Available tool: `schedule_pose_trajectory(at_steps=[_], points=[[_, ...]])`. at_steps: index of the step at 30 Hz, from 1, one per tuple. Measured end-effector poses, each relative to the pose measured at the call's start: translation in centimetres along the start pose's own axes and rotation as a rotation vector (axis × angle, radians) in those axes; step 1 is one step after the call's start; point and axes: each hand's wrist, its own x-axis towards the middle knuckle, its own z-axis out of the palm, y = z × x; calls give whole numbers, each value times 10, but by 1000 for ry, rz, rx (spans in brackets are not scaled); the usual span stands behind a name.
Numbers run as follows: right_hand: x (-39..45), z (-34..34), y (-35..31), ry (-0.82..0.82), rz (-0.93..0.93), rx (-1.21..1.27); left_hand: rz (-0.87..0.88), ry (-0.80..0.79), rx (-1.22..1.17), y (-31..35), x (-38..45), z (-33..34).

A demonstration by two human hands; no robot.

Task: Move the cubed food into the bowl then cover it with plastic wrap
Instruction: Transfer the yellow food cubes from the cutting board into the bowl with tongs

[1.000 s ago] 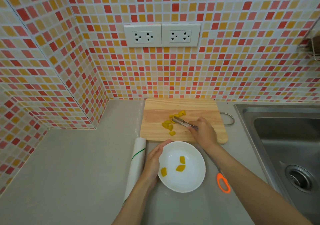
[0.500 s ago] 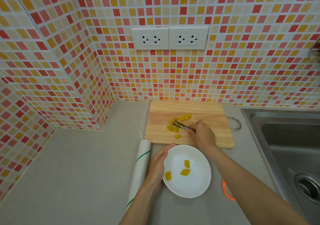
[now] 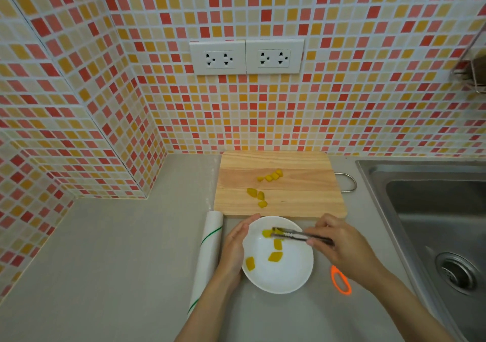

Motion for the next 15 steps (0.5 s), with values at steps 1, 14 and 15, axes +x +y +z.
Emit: schedule_pose_trajectory(at_steps=[1, 14, 15], points=[[-2, -2, 2, -33, 3, -4, 0, -3, 2, 0, 0, 0], [110, 37, 7, 14, 120, -7, -9, 25, -12, 2, -5, 2], [115, 41, 6, -7, 117, -18, -12, 30, -17, 2, -4, 2]])
